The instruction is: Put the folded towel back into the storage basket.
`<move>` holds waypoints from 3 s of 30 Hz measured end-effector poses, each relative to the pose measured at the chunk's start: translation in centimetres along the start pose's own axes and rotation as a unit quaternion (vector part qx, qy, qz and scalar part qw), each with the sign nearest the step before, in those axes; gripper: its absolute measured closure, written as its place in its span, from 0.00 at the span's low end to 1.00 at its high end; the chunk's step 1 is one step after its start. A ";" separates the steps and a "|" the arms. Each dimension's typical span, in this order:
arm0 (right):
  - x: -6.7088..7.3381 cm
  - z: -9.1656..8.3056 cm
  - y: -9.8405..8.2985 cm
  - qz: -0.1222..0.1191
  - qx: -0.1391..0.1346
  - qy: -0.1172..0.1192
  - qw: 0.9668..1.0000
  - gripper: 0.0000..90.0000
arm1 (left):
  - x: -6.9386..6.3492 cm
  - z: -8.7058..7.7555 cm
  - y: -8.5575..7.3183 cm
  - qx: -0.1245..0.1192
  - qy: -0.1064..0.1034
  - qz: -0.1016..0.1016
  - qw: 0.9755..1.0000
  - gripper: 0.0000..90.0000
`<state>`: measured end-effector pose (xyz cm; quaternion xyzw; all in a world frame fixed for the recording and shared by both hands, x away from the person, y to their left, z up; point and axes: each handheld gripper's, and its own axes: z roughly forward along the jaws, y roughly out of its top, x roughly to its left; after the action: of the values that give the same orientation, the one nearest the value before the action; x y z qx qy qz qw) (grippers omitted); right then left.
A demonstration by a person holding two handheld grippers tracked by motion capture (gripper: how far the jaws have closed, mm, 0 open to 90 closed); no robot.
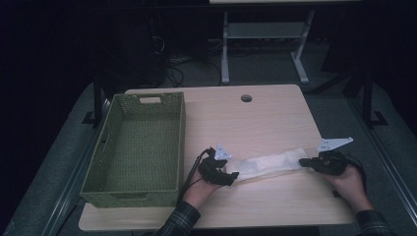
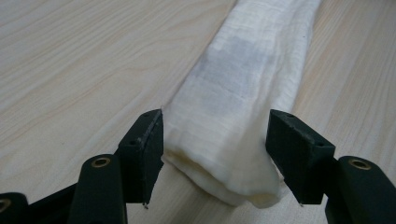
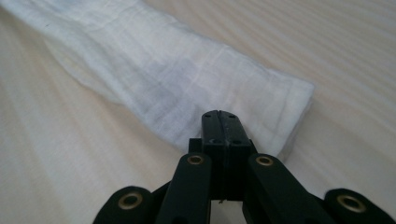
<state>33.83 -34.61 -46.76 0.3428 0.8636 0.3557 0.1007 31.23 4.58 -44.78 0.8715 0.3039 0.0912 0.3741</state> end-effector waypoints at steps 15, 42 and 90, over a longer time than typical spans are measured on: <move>-2.4 4.3 4.5 -0.010 -0.008 -0.005 1.000 1.00 | 0.3 -0.3 0.0 -0.006 0.003 -0.003 1.000 0.41; -2.7 3.4 5.8 0.003 -0.054 -0.009 0.999 0.52 | 2.2 1.8 1.9 0.028 0.039 0.000 0.999 1.00; -2.2 3.6 6.2 -0.002 -0.058 0.007 0.998 0.40 | -4.5 3.9 3.8 0.034 -0.146 0.140 0.979 0.70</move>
<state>40.15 -30.93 -45.27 0.3319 0.8430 0.4074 0.1149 30.85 -2.48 -44.54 0.9214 0.1241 0.0036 0.3681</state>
